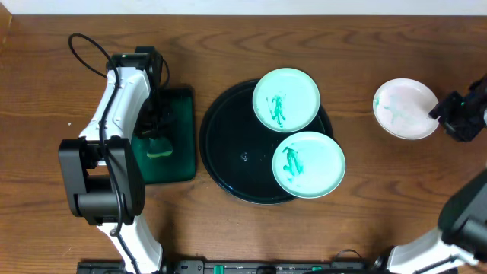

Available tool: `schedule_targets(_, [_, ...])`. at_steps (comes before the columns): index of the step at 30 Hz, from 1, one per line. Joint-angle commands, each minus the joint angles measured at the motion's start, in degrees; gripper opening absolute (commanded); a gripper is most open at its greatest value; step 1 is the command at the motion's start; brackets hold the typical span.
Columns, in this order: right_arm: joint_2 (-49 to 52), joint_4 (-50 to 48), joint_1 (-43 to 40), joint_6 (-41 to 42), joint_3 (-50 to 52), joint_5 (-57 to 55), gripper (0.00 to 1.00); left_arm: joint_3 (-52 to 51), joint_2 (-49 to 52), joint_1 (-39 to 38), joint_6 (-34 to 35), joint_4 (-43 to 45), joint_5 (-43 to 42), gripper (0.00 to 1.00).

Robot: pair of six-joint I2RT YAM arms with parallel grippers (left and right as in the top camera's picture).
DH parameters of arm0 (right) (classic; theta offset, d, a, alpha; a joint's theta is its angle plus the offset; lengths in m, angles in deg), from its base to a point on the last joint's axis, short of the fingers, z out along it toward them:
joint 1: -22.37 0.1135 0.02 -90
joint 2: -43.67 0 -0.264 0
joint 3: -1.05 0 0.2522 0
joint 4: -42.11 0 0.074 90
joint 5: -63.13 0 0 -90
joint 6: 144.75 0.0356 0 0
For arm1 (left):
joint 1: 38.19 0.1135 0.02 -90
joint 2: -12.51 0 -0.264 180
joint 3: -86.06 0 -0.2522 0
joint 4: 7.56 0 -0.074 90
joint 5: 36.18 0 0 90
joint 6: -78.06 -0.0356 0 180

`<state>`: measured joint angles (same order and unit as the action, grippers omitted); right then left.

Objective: Clean dirty plates on tray and stack at the side
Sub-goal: 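Lower the white plate onto the table's right side and release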

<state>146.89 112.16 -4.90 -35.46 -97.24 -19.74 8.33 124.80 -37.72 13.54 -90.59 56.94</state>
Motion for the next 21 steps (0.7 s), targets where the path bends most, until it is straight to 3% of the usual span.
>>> schedule_targets(1, [-8.22,4.42,3.21,1.03,-0.24,1.49,0.56,-0.28,0.22,-0.07,-0.15,-0.55,0.26,0.08])
schedule_targets(5, [-11.63,13.18,6.25,6.29,-0.15,1.49,0.55,-0.28,0.22,-0.07,-0.15,-0.79,0.26,0.08])
schedule_targets(9, [-11.76,17.4,10.54,6.34,1.44,1.09,0.53,-0.28,0.22,-0.07,-0.15,-0.98,0.26,0.08])
schedule_targets(21, [-11.72,4.37,25.53,11.89,18.43,1.36,0.58,-0.28,0.22,-0.07,-0.15,-1.22,0.28,0.08])
